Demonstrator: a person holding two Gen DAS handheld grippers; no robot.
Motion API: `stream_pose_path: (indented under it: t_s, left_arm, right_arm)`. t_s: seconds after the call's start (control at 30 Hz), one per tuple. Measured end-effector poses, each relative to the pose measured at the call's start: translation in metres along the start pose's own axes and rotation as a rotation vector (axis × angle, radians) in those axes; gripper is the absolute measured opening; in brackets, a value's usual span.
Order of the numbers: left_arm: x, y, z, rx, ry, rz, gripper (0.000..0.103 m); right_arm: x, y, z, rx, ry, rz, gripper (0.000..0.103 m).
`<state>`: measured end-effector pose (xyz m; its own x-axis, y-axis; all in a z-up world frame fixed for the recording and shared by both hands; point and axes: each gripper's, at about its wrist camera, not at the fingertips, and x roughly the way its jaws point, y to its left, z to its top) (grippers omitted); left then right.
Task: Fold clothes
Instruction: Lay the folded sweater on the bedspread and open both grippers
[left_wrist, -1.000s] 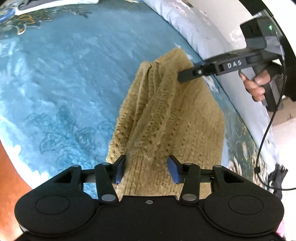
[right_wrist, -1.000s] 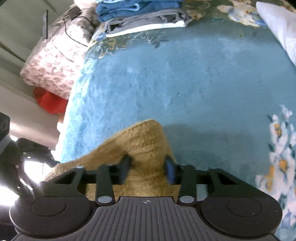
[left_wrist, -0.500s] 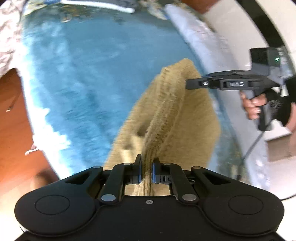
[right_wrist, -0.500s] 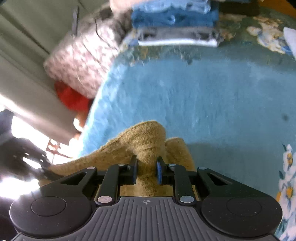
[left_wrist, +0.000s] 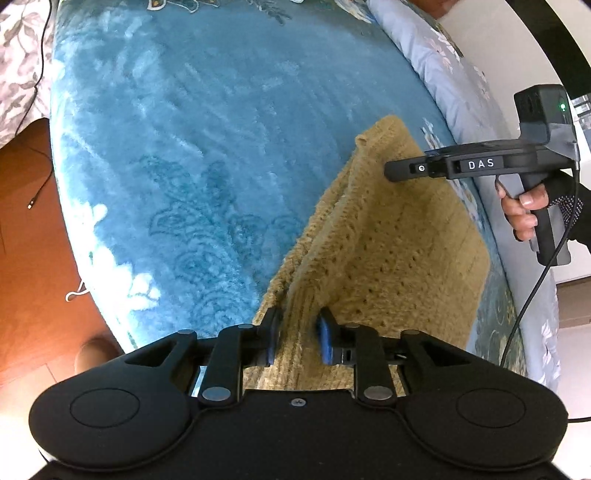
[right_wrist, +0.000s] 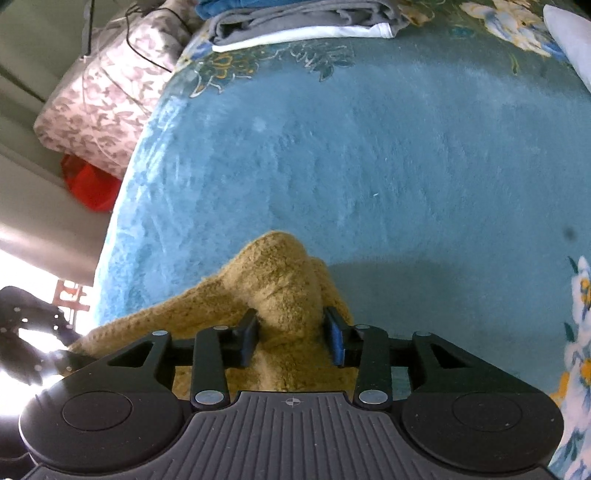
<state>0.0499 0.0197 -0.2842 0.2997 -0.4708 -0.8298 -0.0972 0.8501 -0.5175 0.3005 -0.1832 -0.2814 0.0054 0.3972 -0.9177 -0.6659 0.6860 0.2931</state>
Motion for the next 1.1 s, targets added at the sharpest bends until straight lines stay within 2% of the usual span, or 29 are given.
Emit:
stream_pose_path:
  t_s: [0.13, 0.2, 0.37, 0.43, 0.53, 0.73, 0.83, 0.93, 1.03, 1.1]
  left_arm:
    - [-0.011, -0.008, 0.004, 0.036, -0.002, 0.002, 0.019]
    - [-0.018, -0.016, 0.007, 0.075, 0.004, 0.048, 0.021]
    - [-0.039, -0.037, 0.016, 0.128, 0.024, 0.176, 0.041]
    - [-0.046, -0.045, 0.019, 0.143, 0.025, 0.234, 0.042]
    - [-0.052, -0.058, 0.025, 0.150, 0.017, 0.297, 0.052]
    - [-0.058, -0.067, 0.027, 0.110, 0.009, 0.337, 0.062]
    - [-0.058, -0.073, 0.026, 0.111, 0.003, 0.378, 0.069]
    - [-0.057, -0.073, 0.026, 0.091, 0.001, 0.386, 0.073]
    - [-0.055, -0.072, 0.026, 0.078, 0.002, 0.404, 0.075]
    - [-0.056, -0.071, 0.026, 0.067, 0.002, 0.408, 0.077]
  right_arm:
    - [-0.021, 0.011, -0.002, -0.022, -0.036, -0.012, 0.035]
    - [-0.036, 0.015, -0.006, -0.004, -0.082, -0.012, 0.036]
    - [-0.063, 0.017, -0.026, 0.072, -0.148, -0.021, 0.042]
    - [-0.069, 0.018, -0.036, 0.104, -0.152, -0.042, 0.048]
    - [-0.073, 0.019, -0.050, 0.157, -0.154, -0.046, 0.051]
    - [-0.075, 0.023, -0.067, 0.221, -0.137, -0.057, 0.052]
    - [-0.074, 0.024, -0.070, 0.240, -0.133, -0.056, 0.054]
    - [-0.071, 0.027, -0.071, 0.243, -0.124, -0.057, 0.055]
    - [-0.070, 0.029, -0.070, 0.243, -0.117, -0.063, 0.066]
    - [-0.069, 0.032, -0.070, 0.241, -0.118, -0.056, 0.066]
